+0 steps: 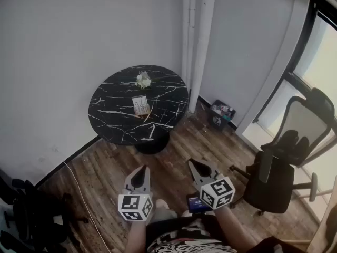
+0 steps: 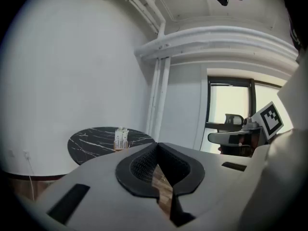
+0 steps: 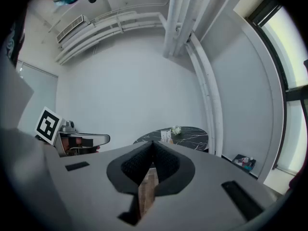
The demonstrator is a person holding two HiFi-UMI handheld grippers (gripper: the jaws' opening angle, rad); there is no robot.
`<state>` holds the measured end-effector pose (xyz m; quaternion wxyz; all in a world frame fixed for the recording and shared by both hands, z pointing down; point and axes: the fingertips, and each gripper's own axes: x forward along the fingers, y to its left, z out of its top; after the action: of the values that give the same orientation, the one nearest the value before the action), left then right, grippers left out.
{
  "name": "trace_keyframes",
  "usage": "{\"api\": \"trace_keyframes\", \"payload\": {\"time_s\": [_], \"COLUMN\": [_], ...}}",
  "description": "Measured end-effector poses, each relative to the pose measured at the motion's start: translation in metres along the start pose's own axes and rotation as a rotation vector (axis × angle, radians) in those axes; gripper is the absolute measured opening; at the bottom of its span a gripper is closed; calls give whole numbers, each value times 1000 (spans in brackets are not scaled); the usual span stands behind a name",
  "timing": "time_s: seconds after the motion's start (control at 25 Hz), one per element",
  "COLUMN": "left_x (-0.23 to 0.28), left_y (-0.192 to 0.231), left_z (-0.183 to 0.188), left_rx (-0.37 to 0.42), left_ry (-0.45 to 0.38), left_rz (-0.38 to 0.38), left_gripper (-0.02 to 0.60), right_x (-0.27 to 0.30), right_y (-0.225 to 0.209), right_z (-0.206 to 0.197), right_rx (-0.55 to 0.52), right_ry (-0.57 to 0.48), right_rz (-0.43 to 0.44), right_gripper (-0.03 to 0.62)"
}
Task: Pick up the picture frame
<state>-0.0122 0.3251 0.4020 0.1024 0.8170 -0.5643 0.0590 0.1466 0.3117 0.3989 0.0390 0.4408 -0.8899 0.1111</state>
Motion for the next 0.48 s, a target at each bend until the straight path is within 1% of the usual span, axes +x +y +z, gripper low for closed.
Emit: {"api": "trace_keyframes", "payload": {"time_s": [0.16,0.28,0.4,0.48], "left_x": [0,-5,-6,-6], "left_y": [-1,-2,-1,2], "left_z": [5,11,12,15], "left_rx": [-21,-38,-36,-47], "left_ry": [-21,-61,-70,-79], "left_rz": [4,7,24,36], "left_gripper": [12,14,13,14], "right_x": [-1,-4,-6,-7], "right_y": [-2,-3,-4,0], "right_z": [4,6,9,13], "right_rx": [2,75,135,166], "right_ry": [-7,-41,-79,-101], "right_rz": [8,30,53,98], "right_gripper": [17,17,18,18]}}
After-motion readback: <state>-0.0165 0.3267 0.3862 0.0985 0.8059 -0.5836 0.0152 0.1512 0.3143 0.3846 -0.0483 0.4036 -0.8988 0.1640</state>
